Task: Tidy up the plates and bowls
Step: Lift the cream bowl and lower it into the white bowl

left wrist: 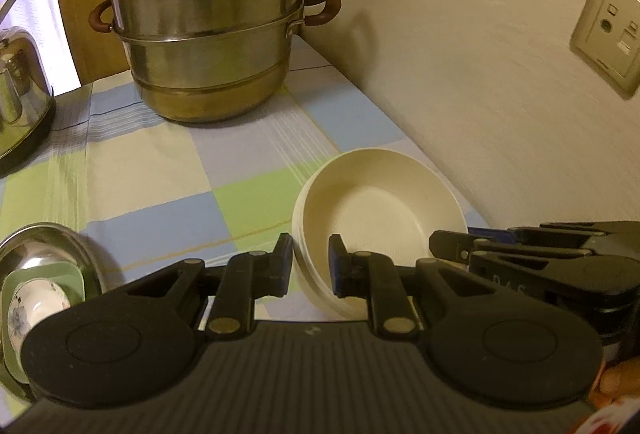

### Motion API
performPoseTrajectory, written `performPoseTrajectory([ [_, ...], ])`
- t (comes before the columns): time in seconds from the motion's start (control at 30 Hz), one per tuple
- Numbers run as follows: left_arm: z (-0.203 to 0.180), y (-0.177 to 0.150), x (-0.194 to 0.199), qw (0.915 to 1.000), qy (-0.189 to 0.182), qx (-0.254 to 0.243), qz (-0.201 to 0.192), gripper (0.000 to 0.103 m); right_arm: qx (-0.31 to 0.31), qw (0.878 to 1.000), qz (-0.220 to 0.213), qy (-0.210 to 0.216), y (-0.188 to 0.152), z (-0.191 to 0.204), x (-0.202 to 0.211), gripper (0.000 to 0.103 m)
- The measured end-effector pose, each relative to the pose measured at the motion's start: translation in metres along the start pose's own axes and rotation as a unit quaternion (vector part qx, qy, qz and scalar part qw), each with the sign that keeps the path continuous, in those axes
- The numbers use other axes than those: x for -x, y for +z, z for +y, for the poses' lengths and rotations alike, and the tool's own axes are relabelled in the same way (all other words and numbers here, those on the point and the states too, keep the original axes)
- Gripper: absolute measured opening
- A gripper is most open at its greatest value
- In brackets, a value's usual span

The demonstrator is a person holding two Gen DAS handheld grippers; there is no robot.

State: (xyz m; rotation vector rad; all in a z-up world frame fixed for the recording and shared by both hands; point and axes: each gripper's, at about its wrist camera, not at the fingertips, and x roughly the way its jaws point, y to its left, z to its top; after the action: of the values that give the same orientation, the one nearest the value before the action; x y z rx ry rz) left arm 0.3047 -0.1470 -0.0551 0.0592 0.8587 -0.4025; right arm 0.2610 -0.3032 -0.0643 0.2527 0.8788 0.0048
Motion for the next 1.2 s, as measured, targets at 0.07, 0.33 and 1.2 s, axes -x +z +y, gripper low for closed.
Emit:
performPoseTrajectory([
  [0.07, 0.002, 0.004, -0.007, 1.0000, -0.002, 0.004, 0.004, 0.017, 0.000, 1.000, 0.004, -0.003, 0.003, -0.002, -0.006, 0.014],
  [0.33, 0.003, 0.007, -0.031, 0.9996, -0.012, 0.005, 0.024, 0.017, -0.014, 0.999, 0.028, -0.008, 0.004, -0.017, -0.029, 0.014],
  [1.2, 0.002, 0.005, -0.045, 0.9987, -0.012, 0.001, 0.049, 0.025, -0.031, 0.999, 0.035, 0.002, 0.005, -0.030, -0.041, 0.015],
])
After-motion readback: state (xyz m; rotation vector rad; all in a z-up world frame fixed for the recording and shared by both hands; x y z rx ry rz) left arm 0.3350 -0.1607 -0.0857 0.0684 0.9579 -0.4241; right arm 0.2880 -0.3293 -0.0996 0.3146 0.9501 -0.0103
